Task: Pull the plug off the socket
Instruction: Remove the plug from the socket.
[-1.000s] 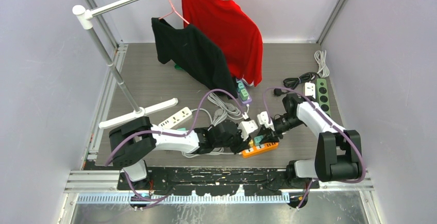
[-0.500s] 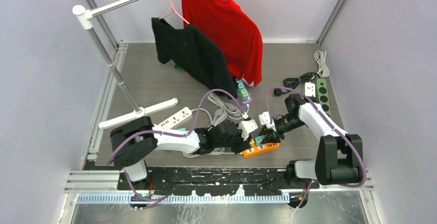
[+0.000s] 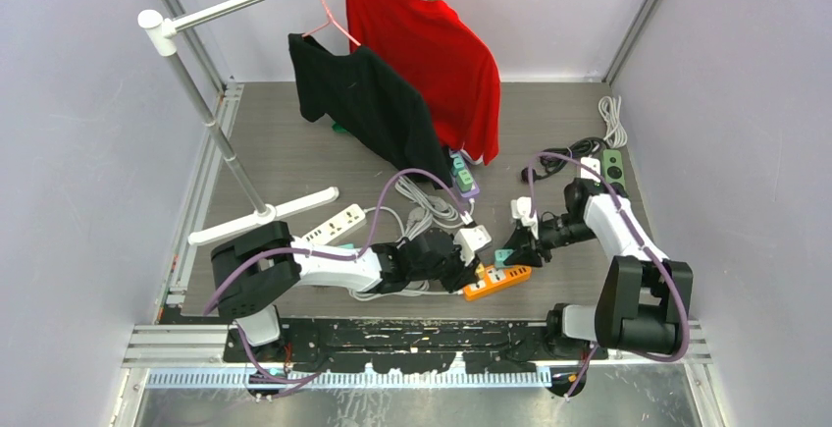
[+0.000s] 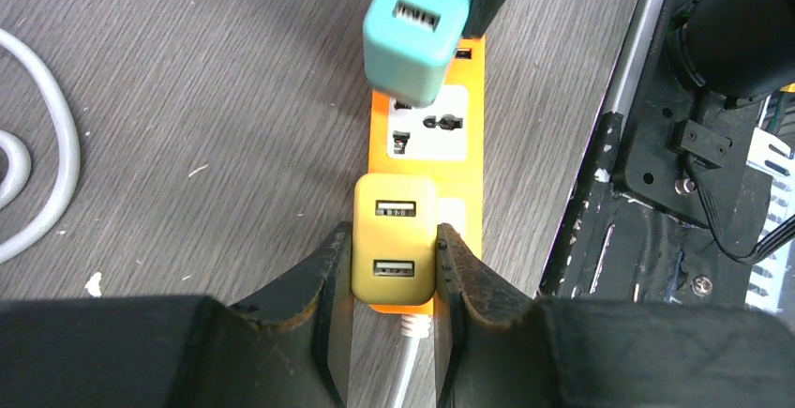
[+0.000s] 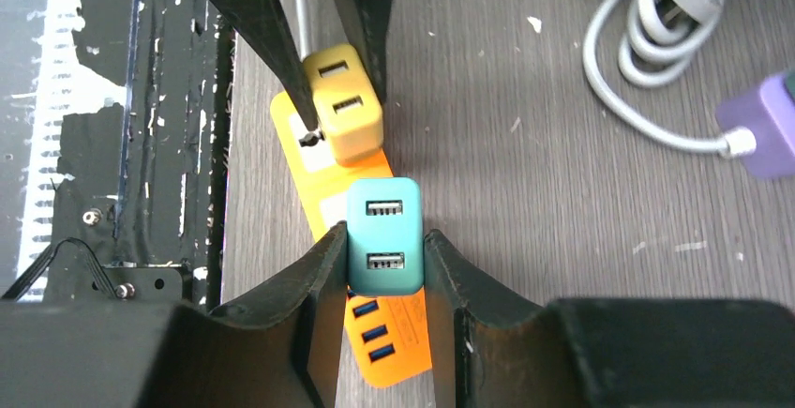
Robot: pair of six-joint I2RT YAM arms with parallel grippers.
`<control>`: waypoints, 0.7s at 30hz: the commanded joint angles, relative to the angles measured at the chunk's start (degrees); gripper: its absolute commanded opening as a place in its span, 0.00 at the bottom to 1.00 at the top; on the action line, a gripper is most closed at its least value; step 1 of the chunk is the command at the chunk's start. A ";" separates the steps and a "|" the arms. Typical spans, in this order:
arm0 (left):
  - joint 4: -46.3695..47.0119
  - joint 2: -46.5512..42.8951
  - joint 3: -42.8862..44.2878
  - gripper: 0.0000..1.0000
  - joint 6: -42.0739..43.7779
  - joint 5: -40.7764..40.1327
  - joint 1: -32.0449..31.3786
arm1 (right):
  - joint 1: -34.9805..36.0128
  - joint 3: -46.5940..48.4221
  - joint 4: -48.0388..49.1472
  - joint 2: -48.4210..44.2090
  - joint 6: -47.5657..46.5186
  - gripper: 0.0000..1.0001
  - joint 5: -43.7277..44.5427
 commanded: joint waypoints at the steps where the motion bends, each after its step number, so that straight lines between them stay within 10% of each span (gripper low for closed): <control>1: -9.60 1.24 -2.03 0.00 -0.60 -3.39 0.41 | -5.27 3.07 -7.40 1.00 -4.49 0.01 -3.04; 4: -11.74 0.62 0.26 0.07 -0.35 -3.87 0.41 | -8.66 4.96 -8.84 1.56 -0.16 0.01 -6.12; 11: -13.41 -0.81 5.10 0.57 -1.55 -5.06 0.41 | -13.36 7.29 -8.78 3.97 11.69 0.01 -10.81; 21: -13.99 -7.58 7.28 0.73 -2.05 -7.66 0.14 | -14.08 10.89 -9.35 7.66 29.63 0.01 -12.33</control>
